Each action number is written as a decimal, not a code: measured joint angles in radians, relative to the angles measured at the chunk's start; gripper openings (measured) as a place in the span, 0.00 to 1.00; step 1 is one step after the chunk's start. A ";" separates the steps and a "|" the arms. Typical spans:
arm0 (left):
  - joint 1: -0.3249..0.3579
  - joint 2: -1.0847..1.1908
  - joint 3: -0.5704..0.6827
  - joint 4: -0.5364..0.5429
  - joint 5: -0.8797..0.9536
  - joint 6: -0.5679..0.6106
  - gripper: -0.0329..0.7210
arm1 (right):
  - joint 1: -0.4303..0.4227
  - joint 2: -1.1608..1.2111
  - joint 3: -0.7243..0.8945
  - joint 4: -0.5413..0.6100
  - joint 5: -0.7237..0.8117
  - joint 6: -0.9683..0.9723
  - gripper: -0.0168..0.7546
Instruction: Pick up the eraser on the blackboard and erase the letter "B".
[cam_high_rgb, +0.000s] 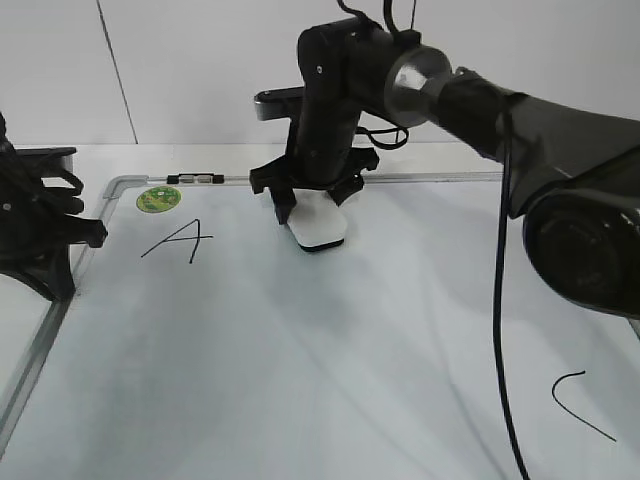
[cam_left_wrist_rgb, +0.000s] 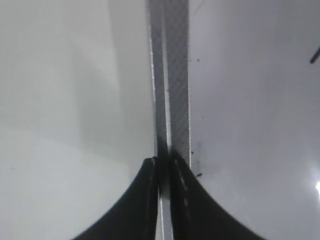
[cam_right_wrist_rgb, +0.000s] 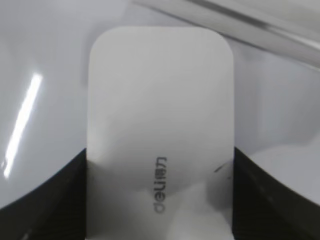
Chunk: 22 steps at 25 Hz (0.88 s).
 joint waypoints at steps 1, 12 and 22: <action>0.000 0.000 0.000 0.000 0.000 0.000 0.09 | -0.003 -0.011 0.007 0.000 0.014 0.000 0.74; 0.000 0.000 0.000 0.000 0.002 0.000 0.09 | -0.005 -0.249 0.220 0.000 0.035 -0.044 0.74; 0.000 0.000 0.000 -0.004 0.002 0.000 0.09 | -0.122 -0.463 0.508 -0.009 0.039 -0.049 0.74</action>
